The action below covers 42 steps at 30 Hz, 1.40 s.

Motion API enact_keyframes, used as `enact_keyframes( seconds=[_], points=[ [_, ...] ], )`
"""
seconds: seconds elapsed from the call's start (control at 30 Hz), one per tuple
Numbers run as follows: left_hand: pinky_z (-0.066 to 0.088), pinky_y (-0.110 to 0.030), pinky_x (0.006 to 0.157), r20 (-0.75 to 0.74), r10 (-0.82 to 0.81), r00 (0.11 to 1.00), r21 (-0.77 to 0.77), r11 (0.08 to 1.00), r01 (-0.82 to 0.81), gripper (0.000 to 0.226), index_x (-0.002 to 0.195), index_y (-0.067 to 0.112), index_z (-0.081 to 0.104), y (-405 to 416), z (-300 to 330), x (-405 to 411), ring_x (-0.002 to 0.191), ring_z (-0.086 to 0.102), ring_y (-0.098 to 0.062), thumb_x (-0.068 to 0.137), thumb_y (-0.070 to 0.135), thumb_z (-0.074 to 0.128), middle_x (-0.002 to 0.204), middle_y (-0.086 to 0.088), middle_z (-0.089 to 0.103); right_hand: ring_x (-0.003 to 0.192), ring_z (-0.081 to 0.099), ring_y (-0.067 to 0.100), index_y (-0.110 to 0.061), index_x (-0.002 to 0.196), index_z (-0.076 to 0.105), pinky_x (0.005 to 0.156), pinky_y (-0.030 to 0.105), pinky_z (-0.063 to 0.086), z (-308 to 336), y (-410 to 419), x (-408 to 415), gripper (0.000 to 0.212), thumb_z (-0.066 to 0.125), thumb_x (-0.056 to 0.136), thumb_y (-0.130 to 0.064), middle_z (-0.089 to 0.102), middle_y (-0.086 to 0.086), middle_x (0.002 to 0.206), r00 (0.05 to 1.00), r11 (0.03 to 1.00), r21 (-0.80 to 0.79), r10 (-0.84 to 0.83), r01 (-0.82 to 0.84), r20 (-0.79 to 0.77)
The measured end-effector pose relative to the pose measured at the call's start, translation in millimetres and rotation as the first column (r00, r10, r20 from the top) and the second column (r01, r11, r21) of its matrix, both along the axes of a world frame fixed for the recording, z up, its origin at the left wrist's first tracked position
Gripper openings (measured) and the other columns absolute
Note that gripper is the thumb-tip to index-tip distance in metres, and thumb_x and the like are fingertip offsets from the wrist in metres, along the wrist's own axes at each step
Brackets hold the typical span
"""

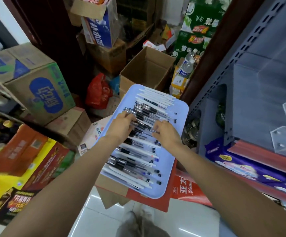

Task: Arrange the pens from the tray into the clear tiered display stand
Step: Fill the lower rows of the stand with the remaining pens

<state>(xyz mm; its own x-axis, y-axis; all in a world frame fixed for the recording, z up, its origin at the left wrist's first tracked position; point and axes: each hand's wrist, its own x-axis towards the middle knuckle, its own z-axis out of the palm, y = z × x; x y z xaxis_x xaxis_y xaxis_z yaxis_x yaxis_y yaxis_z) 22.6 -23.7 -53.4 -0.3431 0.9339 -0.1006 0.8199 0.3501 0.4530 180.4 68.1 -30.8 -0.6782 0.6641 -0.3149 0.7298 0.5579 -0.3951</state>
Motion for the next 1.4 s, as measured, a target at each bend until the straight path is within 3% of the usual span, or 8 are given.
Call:
enact_keyframes(
  seconds=[0.17, 0.4, 0.53, 0.67, 0.93, 1.13, 1.23, 1.4],
  points=[
    [0.047, -0.040, 0.096, 0.199, 0.114, 0.973, 0.025, 0.992, -0.121, 0.028, 0.112, 0.008, 0.061, 3, -2, -1, 0.096, 0.061, -0.030, 0.084, 0.007, 0.066, 0.111, -0.013, 0.048, 0.073, 0.053, 0.031, -0.005, 0.084, 0.048, 0.063, 0.041, 0.044, 0, 2, 2, 0.014, 0.053, 0.094, -0.012, 0.045, 0.010, 0.074, 1.000, 0.999, -0.054, 0.005, -0.004, 0.006],
    [0.042, -0.023, 0.089, 0.387, 0.225, 0.894, 0.102, 0.953, -0.284, 0.020, 0.100, 0.007, 0.065, -1, 10, 5, 0.091, 0.051, -0.017, 0.082, 0.012, 0.070, 0.104, -0.004, 0.047, 0.086, 0.058, 0.039, 0.004, 0.097, 0.056, 0.081, 0.050, 0.049, 8, -2, 11, 0.016, 0.052, 0.095, -0.011, 0.059, 0.025, 0.086, 0.993, 0.989, -0.133, -0.075, 0.062, -0.096],
    [0.041, -0.024, 0.088, 0.737, 0.309, 0.601, 0.080, 0.843, -0.532, 0.034, 0.116, 0.005, 0.058, -11, 33, 23, 0.097, 0.052, -0.011, 0.086, 0.020, 0.067, 0.107, 0.000, 0.056, 0.081, 0.054, 0.028, 0.000, 0.102, 0.060, 0.080, 0.037, 0.048, 27, -15, 16, 0.016, 0.054, 0.094, -0.013, 0.057, 0.017, 0.088, 0.950, 0.967, -0.222, -0.178, 0.122, -0.257],
    [0.046, -0.028, 0.085, 0.892, 0.206, 0.403, -0.002, 0.893, -0.451, 0.021, 0.085, 0.008, 0.064, -18, 49, 43, 0.086, 0.064, -0.011, 0.090, 0.028, 0.059, 0.090, -0.007, 0.066, 0.081, 0.055, 0.023, -0.001, 0.101, 0.061, 0.082, 0.041, 0.050, 52, -30, 24, 0.016, 0.058, 0.092, -0.014, 0.056, 0.009, 0.086, 0.904, 0.956, -0.263, -0.223, 0.129, -0.366],
    [0.050, -0.031, 0.081, 0.803, -0.039, 0.594, 0.259, 0.921, -0.289, 0.030, 0.108, -0.005, 0.058, 3, 132, 77, 0.085, 0.062, -0.016, 0.100, 0.019, 0.041, 0.090, 0.000, 0.067, 0.077, 0.053, 0.011, -0.012, 0.101, 0.059, 0.064, 0.017, 0.040, 125, -32, 54, 0.022, 0.064, 0.087, -0.028, 0.055, -0.003, 0.081, 0.849, 0.978, -0.148, -0.201, 0.147, -0.489],
    [0.048, -0.045, 0.076, 0.506, -0.271, 0.819, 0.359, 0.929, 0.086, 0.035, 0.089, 0.002, 0.050, 41, 187, 130, 0.081, 0.060, -0.036, 0.092, 0.037, 0.049, 0.088, -0.027, 0.061, 0.076, 0.060, 0.002, -0.025, 0.128, 0.052, 0.069, 0.012, 0.048, 184, 2, 122, 0.036, 0.056, 0.093, -0.024, 0.059, -0.011, 0.079, 0.608, 0.958, -0.113, -0.256, 0.263, -0.752],
    [0.037, -0.021, 0.060, 0.329, -0.354, 0.876, 0.376, 0.899, 0.222, 0.024, 0.083, 0.004, 0.048, 67, 210, 177, 0.060, 0.054, -0.011, 0.097, 0.024, 0.048, 0.071, -0.009, 0.058, 0.074, 0.063, 0.005, -0.024, 0.103, 0.062, 0.083, 0.035, 0.054, 202, 24, 169, 0.019, 0.058, 0.091, -0.010, 0.062, -0.009, 0.080, 0.530, 0.956, -0.142, -0.263, 0.258, -0.806],
    [0.037, -0.028, 0.063, 0.189, -0.419, 0.888, 0.447, 0.842, 0.302, 0.021, 0.089, 0.003, 0.059, 108, 243, 254, 0.064, 0.052, -0.010, 0.096, 0.021, 0.050, 0.069, -0.001, 0.055, 0.062, 0.065, 0.005, -0.021, 0.077, 0.057, 0.073, 0.030, 0.054, 223, 60, 252, 0.025, 0.062, 0.085, 0.003, 0.065, -0.001, 0.073, 0.414, 0.942, -0.192, -0.296, 0.274, -0.861]
  ],
)
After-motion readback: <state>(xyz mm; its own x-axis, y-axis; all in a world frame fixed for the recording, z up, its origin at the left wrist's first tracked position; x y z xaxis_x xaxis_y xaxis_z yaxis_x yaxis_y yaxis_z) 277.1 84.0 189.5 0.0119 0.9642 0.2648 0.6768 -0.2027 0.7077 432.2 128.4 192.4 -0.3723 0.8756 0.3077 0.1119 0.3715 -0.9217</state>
